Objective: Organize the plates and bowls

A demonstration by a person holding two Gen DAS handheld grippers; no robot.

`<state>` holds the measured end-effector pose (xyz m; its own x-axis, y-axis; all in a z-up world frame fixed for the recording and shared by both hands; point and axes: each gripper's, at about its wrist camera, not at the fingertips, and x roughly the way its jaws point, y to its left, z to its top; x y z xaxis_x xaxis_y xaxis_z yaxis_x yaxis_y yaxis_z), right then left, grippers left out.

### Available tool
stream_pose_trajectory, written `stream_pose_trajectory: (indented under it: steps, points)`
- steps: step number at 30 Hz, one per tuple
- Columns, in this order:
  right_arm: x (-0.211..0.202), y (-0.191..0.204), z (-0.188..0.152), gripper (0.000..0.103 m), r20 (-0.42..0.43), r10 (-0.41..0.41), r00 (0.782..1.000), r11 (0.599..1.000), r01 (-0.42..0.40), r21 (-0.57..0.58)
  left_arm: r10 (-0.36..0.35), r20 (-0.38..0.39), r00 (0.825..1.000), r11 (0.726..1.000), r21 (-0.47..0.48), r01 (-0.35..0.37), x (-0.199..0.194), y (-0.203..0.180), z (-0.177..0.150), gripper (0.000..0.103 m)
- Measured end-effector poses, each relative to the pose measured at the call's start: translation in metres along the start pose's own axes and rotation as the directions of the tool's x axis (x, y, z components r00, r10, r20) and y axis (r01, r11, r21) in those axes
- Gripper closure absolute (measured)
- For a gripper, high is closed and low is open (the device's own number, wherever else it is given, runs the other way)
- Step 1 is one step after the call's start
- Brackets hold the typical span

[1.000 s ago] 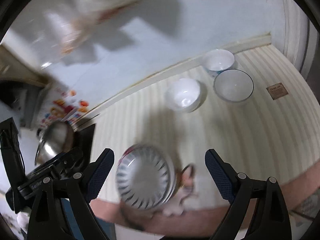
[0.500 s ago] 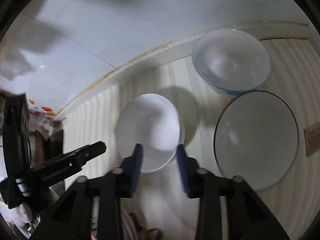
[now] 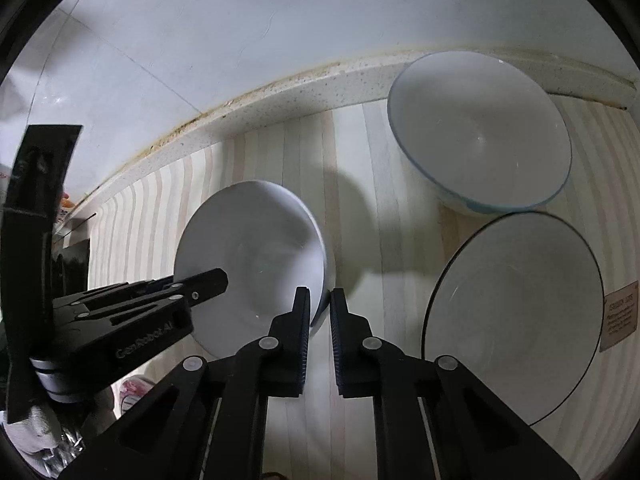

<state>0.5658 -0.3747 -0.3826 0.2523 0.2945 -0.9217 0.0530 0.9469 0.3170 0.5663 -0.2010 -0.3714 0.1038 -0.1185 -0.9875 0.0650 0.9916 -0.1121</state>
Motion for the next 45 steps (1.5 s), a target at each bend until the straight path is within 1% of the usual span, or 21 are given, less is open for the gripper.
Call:
stream_pose_trajectory:
  steps: [4,8,14,19,24,27,34,42,45]
  points:
    - [-0.010,0.004,-0.010,0.091,0.012,0.015,1.000,1.000,-0.015,-0.002,-0.011,0.034,0.999,1.000,0.019,0.010,-0.021,-0.004,-0.015,0.086]
    - [-0.032,0.005,-0.023,0.091,0.037,0.040,0.999,0.999,-0.040,-0.007,-0.016,0.064,0.998,0.999,0.049,0.013,-0.039,-0.013,-0.031,0.086]
    - [-0.078,0.000,-0.059,0.091,0.080,0.035,0.996,0.999,-0.033,-0.022,-0.064,0.077,0.995,0.994,0.094,0.056,-0.058,-0.039,-0.071,0.086]
    - [-0.112,-0.013,-0.098,0.091,0.100,0.012,0.995,1.000,-0.010,-0.024,-0.110,0.057,0.992,0.988,0.117,0.103,-0.055,-0.057,-0.108,0.086]
    - [-0.134,-0.033,-0.135,0.091,0.102,-0.015,0.995,1.000,0.015,-0.005,-0.132,0.017,0.991,0.981,0.142,0.128,-0.045,-0.077,-0.132,0.086]
    - [-0.135,-0.049,-0.156,0.091,0.086,-0.020,0.996,0.999,0.018,0.028,-0.131,-0.010,0.991,0.979,0.155,0.131,-0.036,-0.085,-0.142,0.086]
    - [-0.121,-0.079,-0.186,0.091,0.045,-0.020,0.999,0.997,0.017,0.075,-0.098,-0.054,0.994,0.976,0.188,0.107,-0.013,-0.100,-0.158,0.086]
    - [-0.105,-0.094,-0.210,0.091,-0.007,-0.010,1.000,0.994,0.011,0.109,-0.055,-0.087,0.995,0.970,0.232,0.074,0.002,-0.108,-0.175,0.086]
    - [-0.104,-0.094,-0.215,0.091,-0.011,-0.005,1.000,0.993,0.007,0.114,-0.041,-0.100,0.994,0.967,0.246,0.065,0.004,-0.110,-0.181,0.086]
